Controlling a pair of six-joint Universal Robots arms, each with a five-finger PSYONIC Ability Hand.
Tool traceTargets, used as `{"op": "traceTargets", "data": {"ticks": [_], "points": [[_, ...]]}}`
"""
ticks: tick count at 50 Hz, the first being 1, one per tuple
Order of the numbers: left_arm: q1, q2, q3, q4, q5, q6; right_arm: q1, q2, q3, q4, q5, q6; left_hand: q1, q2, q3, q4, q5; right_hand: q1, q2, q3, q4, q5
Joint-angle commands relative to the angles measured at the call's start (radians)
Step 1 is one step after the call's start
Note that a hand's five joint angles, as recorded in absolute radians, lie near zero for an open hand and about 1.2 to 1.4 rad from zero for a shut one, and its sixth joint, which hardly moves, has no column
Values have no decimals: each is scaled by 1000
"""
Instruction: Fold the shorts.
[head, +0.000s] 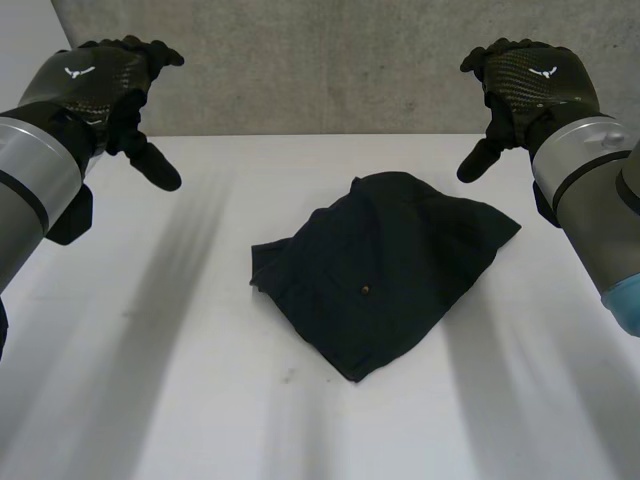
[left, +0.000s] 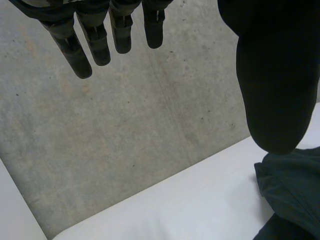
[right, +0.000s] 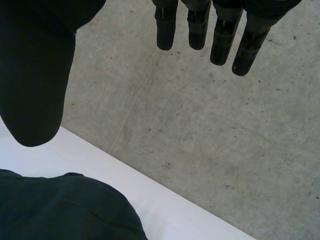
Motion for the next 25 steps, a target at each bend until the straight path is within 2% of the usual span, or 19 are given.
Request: {"op": "traceTargets", "data": {"ticks": [1,6,9,14,16,19,25], "points": [[-4,-28,0,19,-1,0,0,6,2,1,-5,-7,-18,-30,-40,-30,-46,-32,-55,-41,-65,-74],[-2,-64,-19,92,2,1,2,8,2,3,-24,-18,-18,-30,-40,-30,-46,-32,-55,-41,-65,-74],[-2,-98,-53,160,28,29,3,16,7,15,-83,-51,-18,-30,-40,-30,-46,-32,-55,-41,-65,-74],[2,-199,-92,246,106,180,-4,25,45,49,-204,-122,-18,-30,-40,-30,-46,-32,-55,-41,-65,-74],[7,-262,-105,252,127,266,-11,29,65,52,-221,-133,-18,-30,-40,-30,-46,-32,-55,-41,-65,-74],[12,-330,-119,254,146,332,-27,39,109,52,-229,-134,-18,-30,-40,-30,-46,-32,-55,-41,-65,-74],[4,-455,-112,257,170,342,-69,40,197,32,-241,-134,-18,-30,-40,-30,-46,-32,-55,-41,-65,-74]]}}
